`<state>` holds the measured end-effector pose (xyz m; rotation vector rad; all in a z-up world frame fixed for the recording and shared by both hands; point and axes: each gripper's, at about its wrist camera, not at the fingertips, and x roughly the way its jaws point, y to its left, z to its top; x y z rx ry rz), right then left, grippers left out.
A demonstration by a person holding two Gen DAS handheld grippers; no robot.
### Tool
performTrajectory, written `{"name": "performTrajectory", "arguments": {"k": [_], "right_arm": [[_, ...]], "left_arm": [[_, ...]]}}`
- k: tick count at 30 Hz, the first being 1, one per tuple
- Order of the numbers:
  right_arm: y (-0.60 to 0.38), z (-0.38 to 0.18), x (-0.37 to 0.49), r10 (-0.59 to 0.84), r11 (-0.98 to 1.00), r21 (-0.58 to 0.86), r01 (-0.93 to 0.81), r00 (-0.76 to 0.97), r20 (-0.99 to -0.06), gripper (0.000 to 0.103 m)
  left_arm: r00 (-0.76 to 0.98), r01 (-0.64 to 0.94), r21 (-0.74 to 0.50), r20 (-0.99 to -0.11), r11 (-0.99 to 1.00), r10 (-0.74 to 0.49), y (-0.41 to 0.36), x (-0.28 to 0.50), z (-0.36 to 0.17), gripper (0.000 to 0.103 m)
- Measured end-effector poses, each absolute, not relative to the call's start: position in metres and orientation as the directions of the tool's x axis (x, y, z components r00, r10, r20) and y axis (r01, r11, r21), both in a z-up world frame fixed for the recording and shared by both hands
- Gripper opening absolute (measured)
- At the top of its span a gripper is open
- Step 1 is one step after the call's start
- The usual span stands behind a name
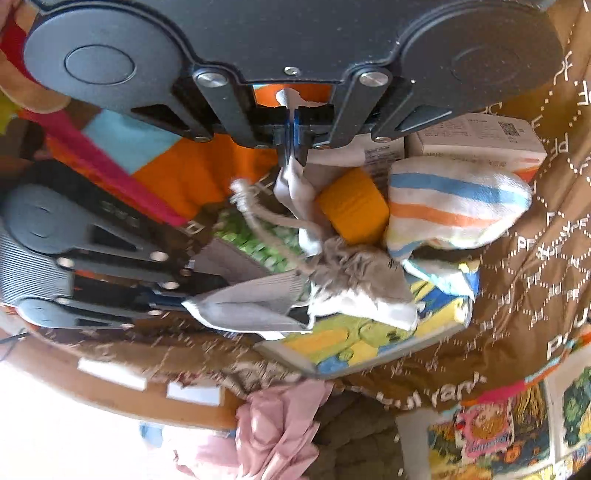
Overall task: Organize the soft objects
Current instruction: 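Carry both white items into the grey tray and open both tools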
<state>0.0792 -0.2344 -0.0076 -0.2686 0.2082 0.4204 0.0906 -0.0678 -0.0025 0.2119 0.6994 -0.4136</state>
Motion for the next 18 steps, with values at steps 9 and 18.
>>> {"name": "performTrajectory", "arguments": {"k": [9, 18], "right_arm": [[-0.237, 0.018, 0.059, 0.364, 0.888, -0.237, -0.395, 0.917, -0.162, 0.007], [-0.245, 0.043, 0.039, 0.35, 0.908, -0.216, -0.358, 0.934, -0.078, 0.007]], "left_arm": [[0.747, 0.419, 0.022, -0.578, 0.908, -0.33, -0.054, 0.057, 0.035, 0.0], [0.81, 0.388, 0.01, -0.48, 0.922, -0.336, -0.038, 0.06, 0.099, 0.0]]}}
